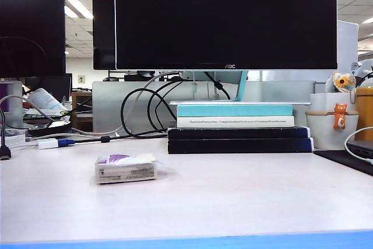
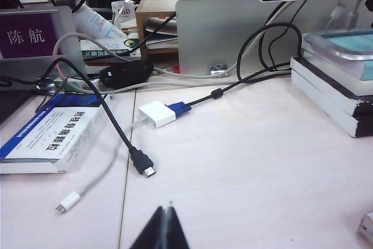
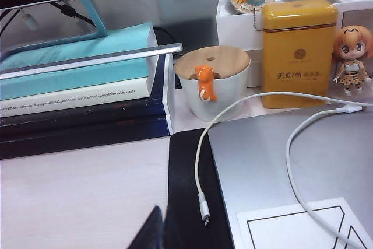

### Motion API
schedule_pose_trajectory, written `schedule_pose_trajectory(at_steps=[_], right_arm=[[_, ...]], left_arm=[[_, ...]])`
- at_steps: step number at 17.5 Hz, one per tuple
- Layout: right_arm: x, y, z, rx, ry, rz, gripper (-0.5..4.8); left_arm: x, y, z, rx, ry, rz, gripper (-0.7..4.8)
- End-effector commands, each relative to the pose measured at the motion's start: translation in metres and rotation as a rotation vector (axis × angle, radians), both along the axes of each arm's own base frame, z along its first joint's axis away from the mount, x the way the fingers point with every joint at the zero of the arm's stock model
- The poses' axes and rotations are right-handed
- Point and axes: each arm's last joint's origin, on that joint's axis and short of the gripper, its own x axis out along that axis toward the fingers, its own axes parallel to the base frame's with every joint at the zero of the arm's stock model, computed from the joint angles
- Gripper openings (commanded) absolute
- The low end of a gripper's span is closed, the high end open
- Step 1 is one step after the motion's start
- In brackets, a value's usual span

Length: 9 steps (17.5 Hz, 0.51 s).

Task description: Pick up a packet of tissues from the table with the left hand, then take a tissue from it with the right hand.

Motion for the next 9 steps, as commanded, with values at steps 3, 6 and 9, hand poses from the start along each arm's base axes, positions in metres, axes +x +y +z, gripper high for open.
schedule_pose_trajectory(at_steps=[3, 6, 9], right_arm=[[0.0, 0.0, -0.004, -0.005, 0.027, -0.007, -0.06], [0.0, 0.0, -0.004, 0.001, 0.026, 0.012, -0.06], [-0.001, -0.002, 0.011, 0.031, 0.041, -0.054, -0.06]], left_arm=[[0.0, 0.0, 0.002, -0.001, -0.019, 0.003, -0.05], [0.0, 0.0, 0.005, -0.079, -0.037, 0.0, -0.04], [-0.002, 0.0, 0.019, -0.151, -0.114, -0.016, -0.04]])
